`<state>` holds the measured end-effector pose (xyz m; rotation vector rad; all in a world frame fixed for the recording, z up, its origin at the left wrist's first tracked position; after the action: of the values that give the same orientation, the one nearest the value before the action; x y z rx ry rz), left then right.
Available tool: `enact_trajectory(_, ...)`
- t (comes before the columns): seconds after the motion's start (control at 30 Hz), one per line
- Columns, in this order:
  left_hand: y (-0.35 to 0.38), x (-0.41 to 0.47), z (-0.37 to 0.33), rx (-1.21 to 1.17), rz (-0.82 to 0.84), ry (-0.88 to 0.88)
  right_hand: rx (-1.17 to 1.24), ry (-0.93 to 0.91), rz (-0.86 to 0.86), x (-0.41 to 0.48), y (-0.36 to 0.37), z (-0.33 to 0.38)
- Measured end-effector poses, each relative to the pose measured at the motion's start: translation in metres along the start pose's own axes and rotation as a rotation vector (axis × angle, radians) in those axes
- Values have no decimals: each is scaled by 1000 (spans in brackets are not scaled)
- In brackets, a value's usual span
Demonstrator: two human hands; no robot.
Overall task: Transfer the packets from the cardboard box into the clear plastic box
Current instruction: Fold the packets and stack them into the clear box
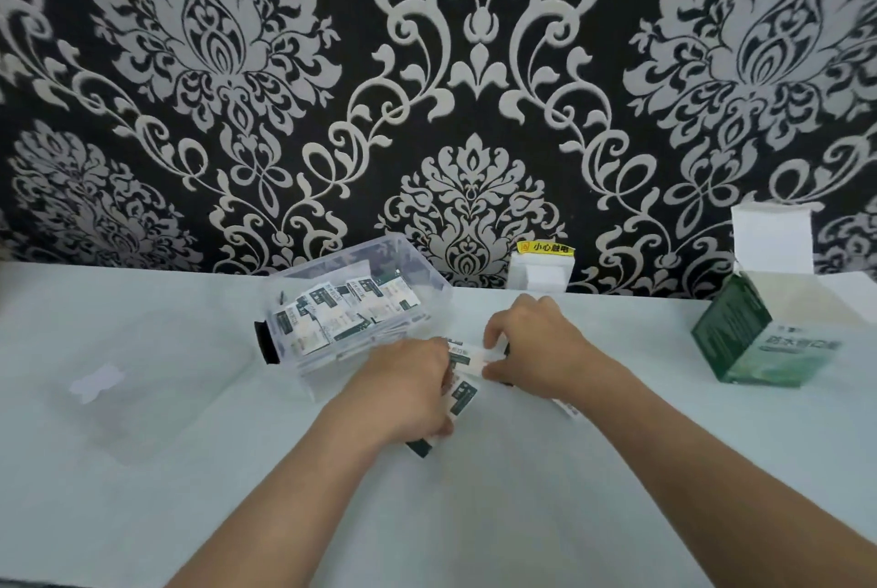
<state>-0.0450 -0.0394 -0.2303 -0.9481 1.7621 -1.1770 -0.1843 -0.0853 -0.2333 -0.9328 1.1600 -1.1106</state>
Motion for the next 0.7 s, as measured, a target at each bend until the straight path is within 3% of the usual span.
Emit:
enact_trajectory(0.13, 1, 4, -4, -39, 53, 44, 37, -9, 109, 2, 0, 3)
enact_trajectory(0.27, 4, 3, -4, -131, 25, 145, 97, -82, 74, 1, 2, 4)
enact_trajectory(0.43, 0, 1, -2, -53, -211, 191, 218, -196, -99, -4, 1, -5)
enact_trajectory(0.53, -1, 4, -1, 89, -304, 154, 310, -233, -92, -11, -2, -10)
enact_trajectory(0.63, 3, 7, -3, 229, -290, 157, 396, -195, -50, -17, -3, -21)
enact_trajectory(0.7, 5, 9, -5, 252, -274, 180, 241, -61, -89, -18, -1, -38)
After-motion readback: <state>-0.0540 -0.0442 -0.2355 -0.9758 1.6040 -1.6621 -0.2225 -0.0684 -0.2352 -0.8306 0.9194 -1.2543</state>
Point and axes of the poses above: each hand's wrist, its own x-axis towards the middle knuckle, its own y-axis out of the palm, z = x × y, the point moved 3 cm from there along x, towards the middle knuckle, and after that the axes turned 15 degrees about y, right-handed, at the moved point
